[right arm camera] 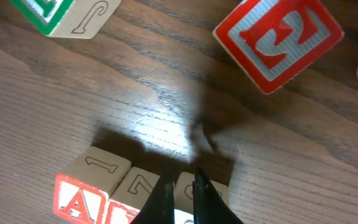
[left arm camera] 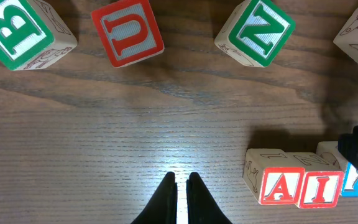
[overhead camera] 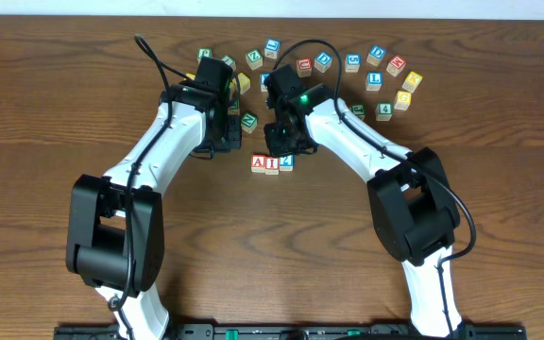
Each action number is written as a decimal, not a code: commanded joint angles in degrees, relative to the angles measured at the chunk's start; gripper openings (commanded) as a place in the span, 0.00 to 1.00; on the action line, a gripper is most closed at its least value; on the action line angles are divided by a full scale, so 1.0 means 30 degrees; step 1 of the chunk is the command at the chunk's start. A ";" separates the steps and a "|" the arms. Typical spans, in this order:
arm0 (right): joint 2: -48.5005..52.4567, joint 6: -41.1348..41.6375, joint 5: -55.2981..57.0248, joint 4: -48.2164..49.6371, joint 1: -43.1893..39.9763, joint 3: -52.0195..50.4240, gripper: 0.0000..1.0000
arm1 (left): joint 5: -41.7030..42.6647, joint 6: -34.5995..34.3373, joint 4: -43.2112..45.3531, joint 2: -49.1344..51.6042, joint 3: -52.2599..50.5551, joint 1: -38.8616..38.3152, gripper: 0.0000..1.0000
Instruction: Spell out AI2
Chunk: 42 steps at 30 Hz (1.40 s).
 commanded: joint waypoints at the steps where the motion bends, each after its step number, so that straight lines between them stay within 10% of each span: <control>1: -0.0255 0.0146 0.0080 -0.0102 0.0197 0.0044 0.07 | -0.0240 0.0189 -0.0007 0.0117 -0.0168 0.0044 0.08; 42: -0.0969 0.0933 0.0044 -0.2229 -0.2098 0.0619 0.16 | 0.2856 0.2484 0.2601 0.0823 -0.0168 -0.0036 0.08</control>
